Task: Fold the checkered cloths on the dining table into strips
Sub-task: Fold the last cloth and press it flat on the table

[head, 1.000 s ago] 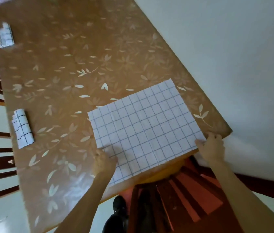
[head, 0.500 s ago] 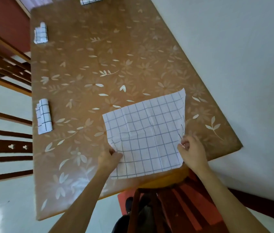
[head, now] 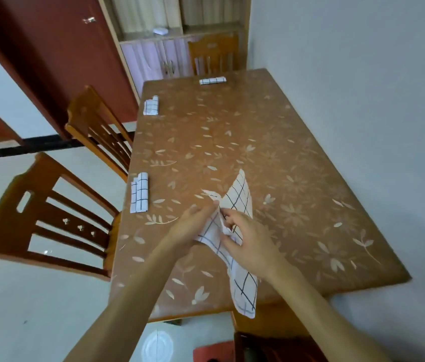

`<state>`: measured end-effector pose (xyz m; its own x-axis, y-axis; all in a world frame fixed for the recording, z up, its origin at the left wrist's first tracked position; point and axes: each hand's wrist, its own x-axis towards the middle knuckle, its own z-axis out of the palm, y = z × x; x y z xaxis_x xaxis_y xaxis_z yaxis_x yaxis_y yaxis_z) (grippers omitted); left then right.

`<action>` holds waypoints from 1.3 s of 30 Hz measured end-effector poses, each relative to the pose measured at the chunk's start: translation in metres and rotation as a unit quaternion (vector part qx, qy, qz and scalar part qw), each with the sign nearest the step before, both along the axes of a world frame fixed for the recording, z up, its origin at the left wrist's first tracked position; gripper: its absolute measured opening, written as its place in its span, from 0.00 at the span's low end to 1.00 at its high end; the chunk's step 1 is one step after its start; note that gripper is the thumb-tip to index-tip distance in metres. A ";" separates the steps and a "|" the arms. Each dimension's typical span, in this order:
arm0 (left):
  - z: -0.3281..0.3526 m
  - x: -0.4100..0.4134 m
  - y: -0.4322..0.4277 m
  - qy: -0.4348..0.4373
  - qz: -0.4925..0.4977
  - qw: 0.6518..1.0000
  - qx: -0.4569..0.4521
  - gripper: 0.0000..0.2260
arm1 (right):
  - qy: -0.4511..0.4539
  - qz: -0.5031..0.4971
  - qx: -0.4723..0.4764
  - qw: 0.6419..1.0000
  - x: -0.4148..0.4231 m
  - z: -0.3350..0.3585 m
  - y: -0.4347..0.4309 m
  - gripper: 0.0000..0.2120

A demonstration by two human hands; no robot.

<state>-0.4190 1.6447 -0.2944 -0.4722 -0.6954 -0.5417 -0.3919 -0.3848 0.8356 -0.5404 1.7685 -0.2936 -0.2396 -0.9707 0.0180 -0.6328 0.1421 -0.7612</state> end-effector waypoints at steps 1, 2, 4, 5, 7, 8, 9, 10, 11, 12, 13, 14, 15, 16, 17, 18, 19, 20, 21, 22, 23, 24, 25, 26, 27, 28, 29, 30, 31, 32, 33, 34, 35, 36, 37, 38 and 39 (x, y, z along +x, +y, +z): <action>0.010 0.007 0.001 0.026 0.014 0.999 0.019 0.31 | 0.006 0.019 0.003 1.000 0.011 0.008 -0.001 0.11; 0.018 0.014 0.001 0.036 0.026 0.998 0.034 0.33 | 0.004 0.033 0.006 0.999 0.020 0.014 -0.003 0.13; 0.031 0.028 0.000 0.040 0.037 0.998 0.037 0.29 | -0.010 0.065 -0.001 0.998 0.036 0.029 -0.004 0.12; 0.036 0.033 -0.001 0.044 0.037 0.998 0.028 0.22 | -0.008 0.079 -0.013 0.997 0.042 0.035 -0.003 0.12; 0.041 0.043 -0.002 0.053 0.045 0.997 0.021 0.11 | 0.024 0.104 -0.014 0.994 0.050 0.043 0.001 0.21; 0.045 0.048 -0.003 0.056 0.055 0.997 0.023 0.11 | 0.044 0.109 -0.007 0.993 0.052 0.045 0.005 0.30; 0.049 0.051 -0.005 0.064 0.057 0.996 0.027 0.12 | 0.064 0.103 -0.006 0.993 0.054 0.045 0.009 0.38; 0.054 0.054 -0.006 0.070 0.062 0.995 0.032 0.13 | 0.085 0.091 -0.010 0.992 0.054 0.045 0.014 0.45; 0.056 0.056 -0.010 0.079 0.071 0.994 0.035 0.14 | 0.108 0.074 -0.010 0.991 0.053 0.043 0.020 0.51; 0.060 0.056 -0.011 0.087 0.081 0.992 0.043 0.15 | 0.126 0.058 -0.007 0.990 0.051 0.042 0.026 0.55; 0.062 0.056 -0.013 0.100 0.093 0.989 0.055 0.14 | 0.134 0.045 -0.001 0.990 0.050 0.040 0.032 0.57; 0.064 0.055 -0.015 0.110 0.110 0.986 0.059 0.09 | 0.136 0.033 0.007 0.990 0.050 0.040 0.038 0.59; 0.066 0.053 -0.015 0.124 0.123 0.982 0.063 0.03 | 0.135 0.021 0.012 0.991 0.050 0.039 0.045 0.58; 0.069 0.053 -0.015 0.139 0.138 0.978 0.070 0.06 | 0.130 0.007 0.009 0.991 0.050 0.037 0.050 0.55; 0.071 0.050 -0.015 0.153 0.134 0.976 0.072 0.10 | 0.127 -0.015 -0.013 0.992 0.049 0.034 0.054 0.48; 0.077 0.049 -0.014 0.159 0.124 0.977 0.064 0.12 | 0.123 -0.046 -0.048 0.990 0.046 0.033 0.057 0.38; 0.081 0.050 -0.011 0.163 0.122 0.978 0.054 0.14 | 0.122 -0.075 -0.091 0.986 0.041 0.032 0.059 0.27; 0.084 0.053 -0.010 0.173 0.117 0.977 0.042 0.15 | 0.126 -0.103 -0.125 0.979 0.035 0.035 0.059 0.15; 0.087 0.054 -0.009 0.167 0.119 0.978 0.028 0.14 | 0.122 -0.128 -0.148 0.973 0.027 0.040 0.060 0.07; 0.091 0.054 -0.009 0.155 0.106 0.982 0.023 0.11 | 0.106 -0.148 -0.162 0.970 0.019 0.047 0.060 0.02; 0.093 0.057 -0.011 0.156 0.101 0.982 0.026 0.10 | 0.074 -0.161 -0.166 0.970 0.011 0.057 0.061 0.03; 0.095 0.059 -0.014 0.159 0.089 0.983 0.023 0.12 | 0.031 -0.162 -0.164 0.973 0.004 0.069 0.061 0.03; 0.098 0.062 -0.017 0.160 0.078 0.984 0.012 0.17 | -0.004 -0.155 -0.164 0.974 -0.002 0.082 0.061 0.05; 0.101 0.063 -0.021 0.159 0.079 0.984 -0.010 0.21 | -0.025 -0.144 -0.170 0.974 -0.008 0.095 0.061 0.06; 0.101 0.064 -0.025 0.161 0.083 0.982 -0.044 0.26 | -0.037 -0.134 -0.176 0.975 -0.014 0.106 0.060 0.07; 0.101 0.064 -0.028 0.166 0.075 0.980 -0.083 0.32 | -0.050 -0.127 -0.182 0.974 -0.019 0.116 0.059 0.06; 0.101 0.064 -0.030 0.175 0.045 0.977 -0.116 0.37 | -0.057 -0.122 -0.188 0.973 -0.024 0.125 0.057 0.05; 0.103 0.064 -0.028 0.187 0.004 0.972 -0.141 0.41 | -0.057 -0.120 -0.200 0.971 -0.028 0.134 0.055 0.04; 0.102 0.064 -0.025 0.194 -0.040 0.967 -0.158 0.43 | -0.053 -0.115 -0.211 0.969 -0.032 0.141 0.053 0.04; 0.101 0.062 -0.022 0.194 -0.078 0.964 -0.166 0.43 | -0.059 -0.108 -0.217 0.968 -0.035 0.148 0.052 0.03; 0.099 0.060 -0.019 0.196 -0.112 0.958 -0.175 0.41 | -0.075 -0.097 -0.224 0.967 -0.038 0.154 0.051 0.03; 0.100 0.057 -0.014 0.202 -0.133 0.952 -0.189 0.38 | -0.092 -0.092 -0.233 0.964 -0.039 0.159 0.051 0.03; 0.102 0.052 -0.010 0.209 -0.146 0.947 -0.197 0.34 | -0.103 -0.093 -0.243 0.960 -0.041 0.163 0.051 0.04; 0.103 0.047 -0.005 0.218 -0.153 0.943 -0.199 0.30 | -0.109 -0.098 -0.251 0.957 -0.041 0.166 0.052 0.04; 0.104 0.043 -0.002 0.230 -0.144 0.942 -0.196 0.25 | -0.113 -0.100 -0.254 0.955 -0.042 0.168 0.052 0.04; 0.107 0.039 0.002 0.243 -0.119 0.944 -0.186 0.22 | -0.114 -0.102 -0.252 0.955 -0.042 0.168 0.054 0.05; 0.109 0.038 0.003 0.253 -0.089 0.947 -0.176 0.19 | -0.115 -0.103 -0.249 0.956 -0.042 0.168 0.055 0.07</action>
